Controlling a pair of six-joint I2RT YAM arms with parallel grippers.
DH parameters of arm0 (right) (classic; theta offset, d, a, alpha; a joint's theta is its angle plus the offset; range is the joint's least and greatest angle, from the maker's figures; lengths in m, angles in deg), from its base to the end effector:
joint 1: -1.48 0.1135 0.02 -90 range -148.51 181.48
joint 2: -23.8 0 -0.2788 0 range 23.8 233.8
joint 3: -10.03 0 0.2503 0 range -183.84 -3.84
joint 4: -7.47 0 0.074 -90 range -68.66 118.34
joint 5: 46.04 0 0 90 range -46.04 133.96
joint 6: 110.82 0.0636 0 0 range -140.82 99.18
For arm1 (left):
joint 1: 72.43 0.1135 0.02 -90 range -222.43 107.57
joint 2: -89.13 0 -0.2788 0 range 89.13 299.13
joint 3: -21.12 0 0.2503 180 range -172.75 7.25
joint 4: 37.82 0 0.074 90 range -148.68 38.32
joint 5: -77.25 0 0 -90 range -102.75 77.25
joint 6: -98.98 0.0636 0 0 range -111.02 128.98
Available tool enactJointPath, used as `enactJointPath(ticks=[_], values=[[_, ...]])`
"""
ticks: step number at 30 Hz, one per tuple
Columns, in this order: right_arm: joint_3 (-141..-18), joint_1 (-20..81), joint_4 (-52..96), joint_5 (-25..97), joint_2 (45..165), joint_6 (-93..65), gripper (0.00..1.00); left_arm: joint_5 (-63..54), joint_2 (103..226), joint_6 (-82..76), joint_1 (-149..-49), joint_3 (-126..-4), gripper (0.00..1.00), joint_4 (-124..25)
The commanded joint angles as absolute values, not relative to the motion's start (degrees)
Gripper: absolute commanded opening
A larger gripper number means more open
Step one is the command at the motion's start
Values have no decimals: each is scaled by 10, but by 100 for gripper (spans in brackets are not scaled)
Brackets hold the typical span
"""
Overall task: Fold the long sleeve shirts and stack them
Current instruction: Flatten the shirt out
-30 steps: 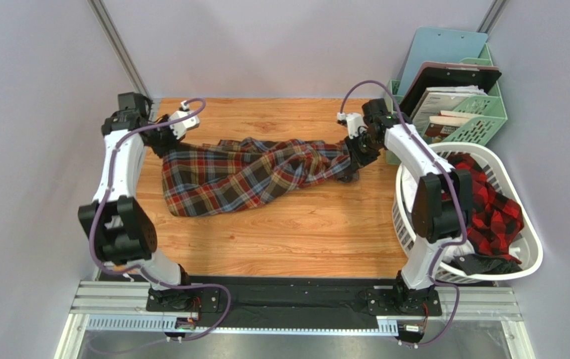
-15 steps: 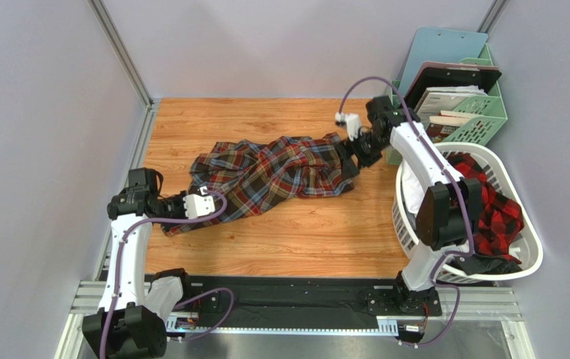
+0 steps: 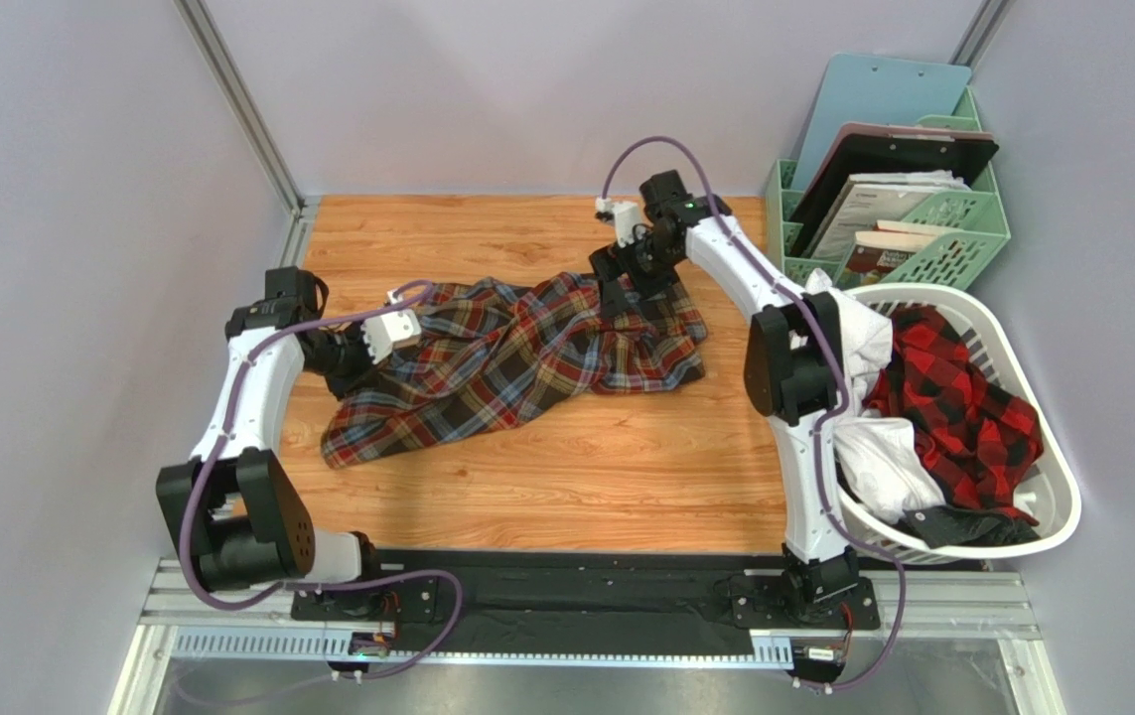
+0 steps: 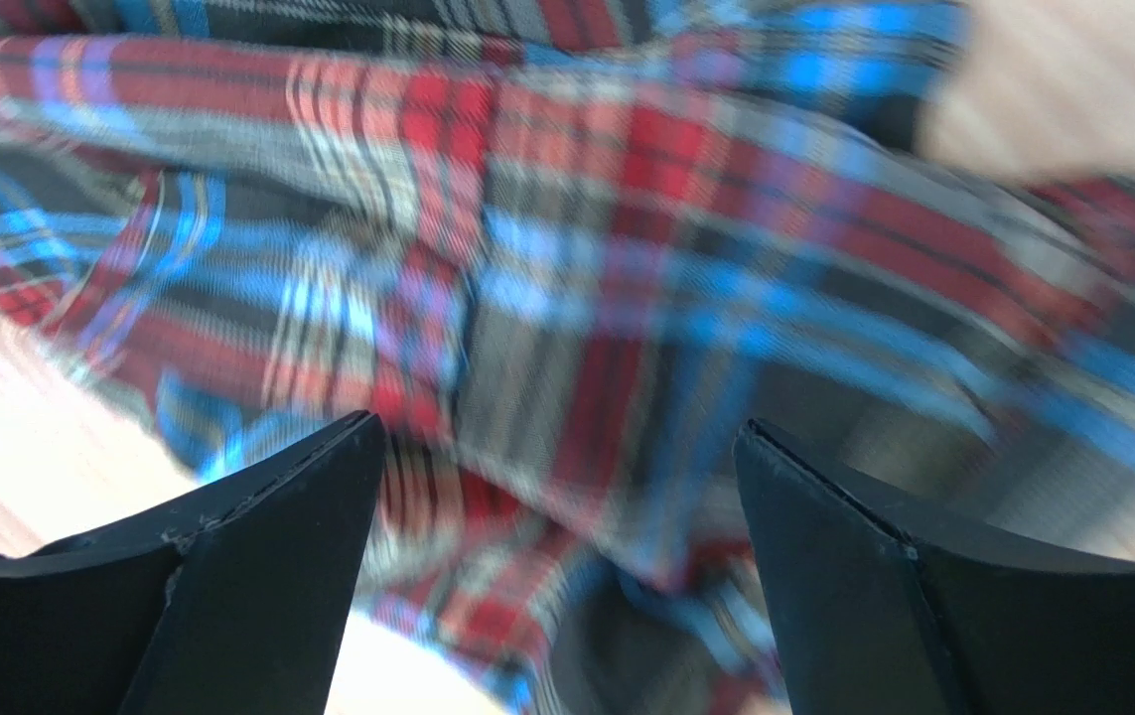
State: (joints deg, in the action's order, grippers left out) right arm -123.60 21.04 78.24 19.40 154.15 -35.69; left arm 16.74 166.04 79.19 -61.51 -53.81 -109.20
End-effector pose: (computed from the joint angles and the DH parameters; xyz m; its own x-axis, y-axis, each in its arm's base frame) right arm 0.4631 0.1926 0.2185 -0.7247 -0.5052 -0.4686 -0.6626 0.6975 0.2729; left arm 0.2456 0.0155 0.2525 -0.3434 0.7679 -0.5408 0.8762 0.4692 0.1098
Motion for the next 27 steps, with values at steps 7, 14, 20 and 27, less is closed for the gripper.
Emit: enactJointPath(ticks=[7, 14, 20, 27], values=[[-1302, 239, 799, 201, 1571, -379, 0, 156, 1769, 652, -607, -637, 0, -1024], [-1084, 239, 889, 125, 1267, -497, 0, 155, 1783, 581, -591, -692, 0, -1022], [-729, 314, 895, 188, 1071, -609, 2, 140, 1783, 566, -590, -686, 0, -1015], [-586, 368, 912, 240, 1011, -625, 71, 146, 1783, 570, -590, -675, 0, -1017]])
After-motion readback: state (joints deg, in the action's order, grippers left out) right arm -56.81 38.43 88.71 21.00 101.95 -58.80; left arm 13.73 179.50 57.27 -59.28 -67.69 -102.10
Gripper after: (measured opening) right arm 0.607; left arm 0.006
